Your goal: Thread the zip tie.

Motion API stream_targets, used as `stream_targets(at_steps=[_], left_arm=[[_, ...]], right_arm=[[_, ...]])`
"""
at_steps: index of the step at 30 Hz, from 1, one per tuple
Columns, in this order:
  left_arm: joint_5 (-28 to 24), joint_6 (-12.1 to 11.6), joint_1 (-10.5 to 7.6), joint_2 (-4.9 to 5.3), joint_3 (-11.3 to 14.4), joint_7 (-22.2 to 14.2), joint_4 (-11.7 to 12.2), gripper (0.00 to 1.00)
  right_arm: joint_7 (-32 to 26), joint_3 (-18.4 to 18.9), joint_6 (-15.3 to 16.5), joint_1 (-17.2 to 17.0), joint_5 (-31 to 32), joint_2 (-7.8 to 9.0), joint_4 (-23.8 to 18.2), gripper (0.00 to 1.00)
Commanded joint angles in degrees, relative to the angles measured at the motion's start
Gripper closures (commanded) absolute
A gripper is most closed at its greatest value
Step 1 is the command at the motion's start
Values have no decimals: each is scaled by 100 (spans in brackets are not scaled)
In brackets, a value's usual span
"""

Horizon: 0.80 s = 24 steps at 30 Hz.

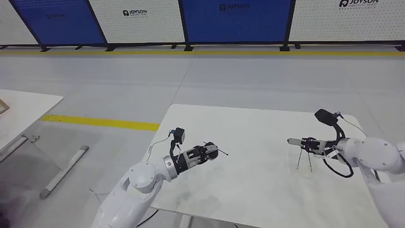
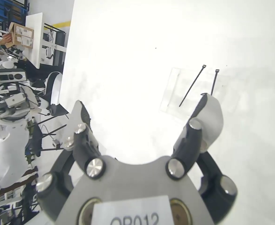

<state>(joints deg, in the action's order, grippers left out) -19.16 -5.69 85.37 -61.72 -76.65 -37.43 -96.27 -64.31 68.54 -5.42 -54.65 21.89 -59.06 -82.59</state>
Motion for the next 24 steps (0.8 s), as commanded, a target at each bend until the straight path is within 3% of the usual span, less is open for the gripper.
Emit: stream_targets(at_steps=[1, 3, 7, 10, 24], left_arm=[[0, 0, 0, 0, 0, 0, 0, 100], [0, 0, 0, 0, 0, 0, 0, 100], [0, 0, 0, 0, 0, 0, 0, 100], [0, 0, 0, 0, 0, 0, 0, 100], [0, 0, 0, 0, 0, 0, 0, 100]], right_arm=[[16, 0, 107, -45, -30, 7, -98, 0], [-228, -79, 353, 4, -315, -9, 14, 0], [-191, -444, 354, 332, -493, -116, 614, 0], [197, -689, -340, 523, -71, -184, 923, 0], [76, -765, -229, 513, 47, -180, 931, 0]])
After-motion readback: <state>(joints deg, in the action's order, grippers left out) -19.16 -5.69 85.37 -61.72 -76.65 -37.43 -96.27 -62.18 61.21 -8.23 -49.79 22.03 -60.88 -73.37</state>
